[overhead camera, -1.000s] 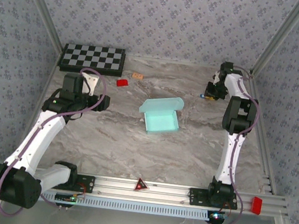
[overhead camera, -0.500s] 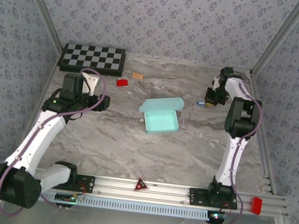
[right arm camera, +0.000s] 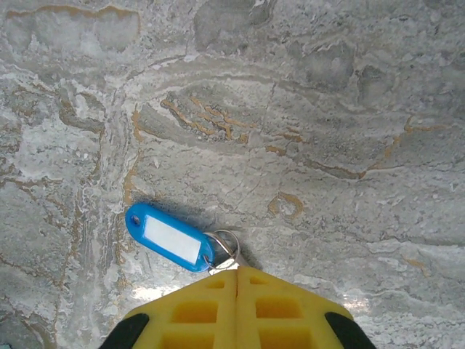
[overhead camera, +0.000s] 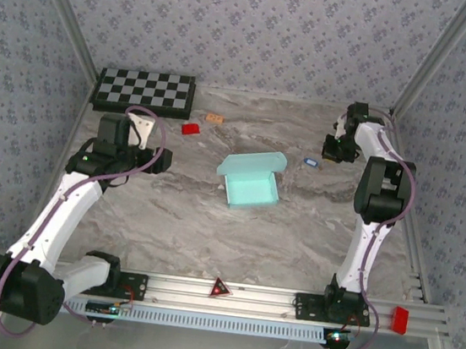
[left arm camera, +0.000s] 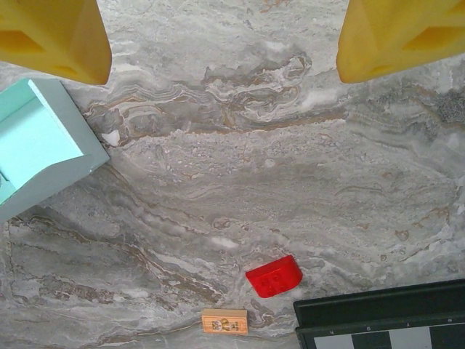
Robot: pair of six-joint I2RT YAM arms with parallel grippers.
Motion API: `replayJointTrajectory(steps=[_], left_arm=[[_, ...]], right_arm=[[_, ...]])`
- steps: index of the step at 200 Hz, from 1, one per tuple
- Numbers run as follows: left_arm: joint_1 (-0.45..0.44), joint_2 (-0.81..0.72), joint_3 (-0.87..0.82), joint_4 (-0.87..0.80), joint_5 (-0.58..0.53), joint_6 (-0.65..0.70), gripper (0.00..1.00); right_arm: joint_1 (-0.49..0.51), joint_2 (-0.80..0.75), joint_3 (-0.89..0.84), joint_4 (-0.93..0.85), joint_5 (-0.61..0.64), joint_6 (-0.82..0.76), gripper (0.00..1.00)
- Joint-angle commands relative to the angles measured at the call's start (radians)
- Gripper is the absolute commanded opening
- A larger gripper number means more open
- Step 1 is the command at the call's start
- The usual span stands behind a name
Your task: Fold the paper box
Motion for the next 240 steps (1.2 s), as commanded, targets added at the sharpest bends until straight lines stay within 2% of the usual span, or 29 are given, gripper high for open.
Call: replayJointTrajectory(steps=[1,27,38,127,185,240], left_arm=[[0.007,0.007,0.004,-0.006,0.017,0.005,0.81],[0.008,0.007,0.004,-0.007,0.017,0.005,0.81],[0.007,0.007,0.002,-0.008,0.017,0.004,0.81],[0.007,0.005,0.003,-0.008,0.017,0.003,0.81],[0.007,0.004,0.003,-0.006,0.017,0.001,0.81],[0.006,0.005,0.003,-0.005,0.018,0.002,0.82]], right_arm=[[0.006,0.014,0.033,-0.018,-0.018,-0.020,0.15],[0.022,0.040,0.046,-0.021,-0.007,-0.016,0.32],[0.027,0.052,0.051,-0.034,0.000,-0.010,0.36],[0.036,0.085,0.047,-0.023,0.016,0.044,0.43],[0.057,0.131,0.091,-0.077,0.039,-0.004,0.45],[0.097,0.126,0.073,-0.109,0.119,-0.074,0.47]])
